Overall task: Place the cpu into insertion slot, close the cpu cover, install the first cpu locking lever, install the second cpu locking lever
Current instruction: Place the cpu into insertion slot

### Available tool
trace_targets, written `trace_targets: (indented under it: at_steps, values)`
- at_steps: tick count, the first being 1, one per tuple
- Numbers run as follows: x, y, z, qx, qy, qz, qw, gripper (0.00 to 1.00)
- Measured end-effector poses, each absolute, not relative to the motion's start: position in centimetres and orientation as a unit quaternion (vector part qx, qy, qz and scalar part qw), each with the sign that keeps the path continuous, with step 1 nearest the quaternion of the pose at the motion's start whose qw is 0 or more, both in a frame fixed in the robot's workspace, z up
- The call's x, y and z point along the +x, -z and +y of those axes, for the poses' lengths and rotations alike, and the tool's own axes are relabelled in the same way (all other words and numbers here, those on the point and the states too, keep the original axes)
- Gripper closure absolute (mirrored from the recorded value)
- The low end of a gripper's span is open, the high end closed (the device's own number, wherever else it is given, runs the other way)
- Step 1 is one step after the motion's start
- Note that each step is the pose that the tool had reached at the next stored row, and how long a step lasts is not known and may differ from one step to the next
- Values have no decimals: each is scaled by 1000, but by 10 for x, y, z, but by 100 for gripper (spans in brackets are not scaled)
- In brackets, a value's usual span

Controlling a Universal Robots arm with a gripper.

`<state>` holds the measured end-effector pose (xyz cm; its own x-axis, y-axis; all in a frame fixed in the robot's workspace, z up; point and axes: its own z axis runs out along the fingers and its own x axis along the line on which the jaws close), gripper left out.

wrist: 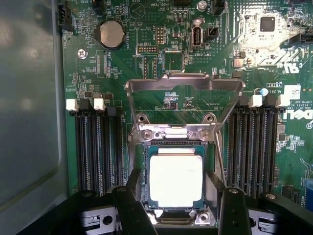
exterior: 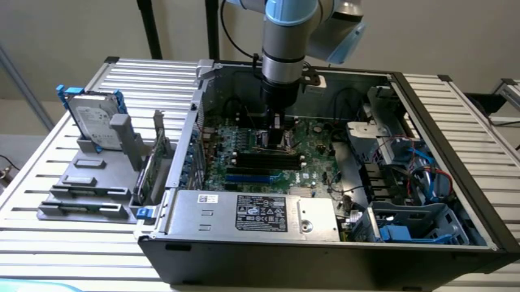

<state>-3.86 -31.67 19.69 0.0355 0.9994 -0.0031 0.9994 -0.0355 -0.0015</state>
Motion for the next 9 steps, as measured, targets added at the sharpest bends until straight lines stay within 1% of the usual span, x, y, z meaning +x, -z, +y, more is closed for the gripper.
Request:
trace_targets:
  at_steps: [9]
  values:
    - [-38, -204, -317, 720, 5, 694, -3, 38]
